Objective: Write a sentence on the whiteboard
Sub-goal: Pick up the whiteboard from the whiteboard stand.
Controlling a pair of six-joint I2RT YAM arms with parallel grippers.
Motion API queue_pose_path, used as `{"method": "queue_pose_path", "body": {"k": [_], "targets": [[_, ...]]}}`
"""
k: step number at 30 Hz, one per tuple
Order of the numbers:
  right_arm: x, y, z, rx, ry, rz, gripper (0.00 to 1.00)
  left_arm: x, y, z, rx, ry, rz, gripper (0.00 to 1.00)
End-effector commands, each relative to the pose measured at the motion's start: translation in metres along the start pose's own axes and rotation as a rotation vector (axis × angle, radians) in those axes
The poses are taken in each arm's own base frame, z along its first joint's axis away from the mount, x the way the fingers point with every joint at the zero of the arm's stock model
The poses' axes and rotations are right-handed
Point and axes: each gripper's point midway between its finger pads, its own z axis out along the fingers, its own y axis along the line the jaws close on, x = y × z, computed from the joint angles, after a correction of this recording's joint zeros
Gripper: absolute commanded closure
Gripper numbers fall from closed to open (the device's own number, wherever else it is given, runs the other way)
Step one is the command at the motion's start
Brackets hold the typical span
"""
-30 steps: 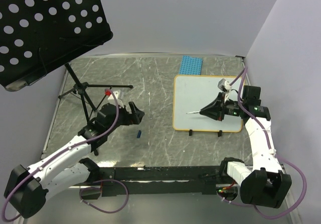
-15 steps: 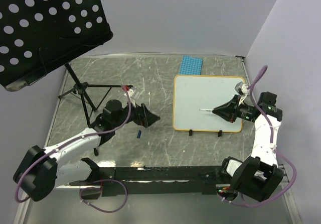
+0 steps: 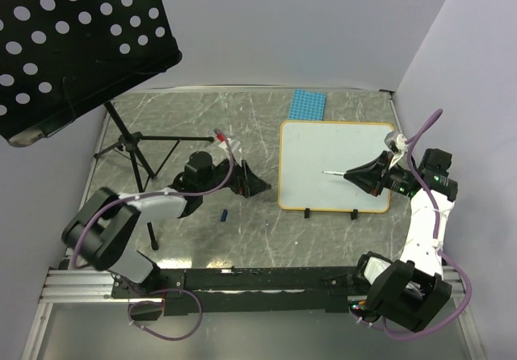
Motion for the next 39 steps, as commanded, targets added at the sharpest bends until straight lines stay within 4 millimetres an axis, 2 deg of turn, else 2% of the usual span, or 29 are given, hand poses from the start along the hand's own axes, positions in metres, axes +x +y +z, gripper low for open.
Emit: {"method": "queue_pose_path", "body": {"k": [1,3,7,10,14,17,21,23,26,32,38,39], "targets": [[-0.019,0.006,-0.001,-0.031,-0.053,-0.064,1.0,-0.037,-0.022,0.026,0.17,-0.093,0.092,0.01],[-0.019,0.005,-0.001,-0.03,-0.052,-0.06,1.0,-0.04,-0.016,0.036,0.178,-0.101,0.101,0.01],[-0.02,0.005,0.0,-0.031,-0.052,-0.051,1.0,-0.037,0.012,0.068,0.153,-0.052,0.086,0.05],[-0.02,0.003,0.0,-0.028,-0.049,-0.048,1.0,-0.041,0.028,0.08,0.144,-0.053,0.077,0.1],[-0.018,0.0,0.0,-0.027,-0.043,-0.039,1.0,-0.049,0.043,0.087,0.147,-0.052,0.067,0.12],[-0.017,-0.002,0.0,-0.021,-0.039,-0.036,1.0,-0.048,0.044,0.092,0.186,-0.029,0.078,0.14],[-0.014,-0.005,0.0,-0.014,-0.03,-0.022,1.0,-0.039,0.026,0.096,0.351,0.041,0.054,0.31],[-0.014,-0.006,0.0,-0.014,-0.029,-0.021,1.0,-0.035,0.023,0.096,0.395,0.036,0.045,0.35],[-0.014,-0.007,0.0,-0.011,-0.027,-0.021,1.0,-0.031,0.024,0.096,0.414,0.041,0.039,0.36],[-0.013,-0.008,0.0,-0.01,-0.024,-0.013,1.0,-0.033,0.021,0.103,0.467,0.052,0.018,0.54],[-0.012,-0.008,0.0,-0.005,-0.022,-0.021,1.0,-0.028,0.023,0.116,0.438,0.074,0.023,0.63],[-0.012,-0.008,0.0,-0.004,-0.022,-0.016,1.0,-0.025,0.023,0.117,0.439,0.078,0.02,0.68]]}}
